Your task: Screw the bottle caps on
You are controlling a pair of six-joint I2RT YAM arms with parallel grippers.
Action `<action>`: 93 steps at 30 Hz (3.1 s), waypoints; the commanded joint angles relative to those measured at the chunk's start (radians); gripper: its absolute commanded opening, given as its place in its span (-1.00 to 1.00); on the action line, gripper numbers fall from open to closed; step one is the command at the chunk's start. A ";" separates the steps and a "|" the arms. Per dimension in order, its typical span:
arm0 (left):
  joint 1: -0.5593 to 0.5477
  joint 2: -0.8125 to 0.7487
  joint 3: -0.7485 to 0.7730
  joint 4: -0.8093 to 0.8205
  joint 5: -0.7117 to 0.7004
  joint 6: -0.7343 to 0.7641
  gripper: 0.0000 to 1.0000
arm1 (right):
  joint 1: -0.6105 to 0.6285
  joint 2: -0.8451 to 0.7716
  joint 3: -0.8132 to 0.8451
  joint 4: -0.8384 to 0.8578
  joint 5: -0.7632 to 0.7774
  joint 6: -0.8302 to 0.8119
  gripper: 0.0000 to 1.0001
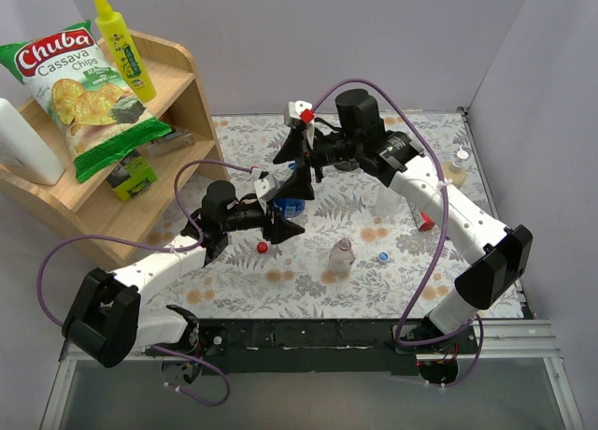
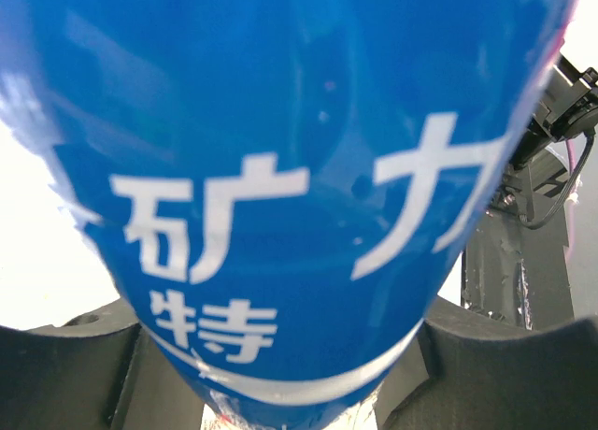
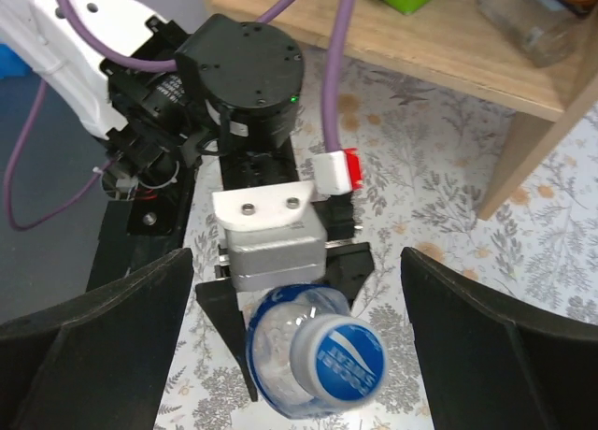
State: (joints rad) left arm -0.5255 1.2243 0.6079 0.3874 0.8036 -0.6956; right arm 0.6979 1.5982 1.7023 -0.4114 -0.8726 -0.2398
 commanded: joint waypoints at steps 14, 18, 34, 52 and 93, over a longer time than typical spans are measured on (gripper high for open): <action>0.004 0.012 0.030 0.054 -0.040 -0.107 -1.00 | 0.025 -0.118 -0.108 -0.012 0.041 -0.065 0.96; 0.005 0.014 0.030 0.070 -0.052 -0.140 -1.00 | 0.034 -0.139 -0.130 -0.058 0.090 -0.116 0.96; 0.009 0.012 0.026 0.032 -0.035 -0.075 -1.00 | -0.003 -0.261 -0.149 -0.192 0.288 -0.168 0.90; -0.010 0.029 0.079 -0.059 0.032 0.022 -1.00 | -0.003 -0.069 -0.070 0.074 -0.002 0.010 0.93; -0.011 0.020 0.044 -0.074 0.094 0.030 -1.00 | -0.028 -0.123 -0.063 0.022 0.083 -0.026 0.93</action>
State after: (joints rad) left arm -0.5278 1.2743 0.6456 0.3431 0.8410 -0.7238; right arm 0.6693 1.4334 1.5852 -0.4900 -0.6395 -0.3408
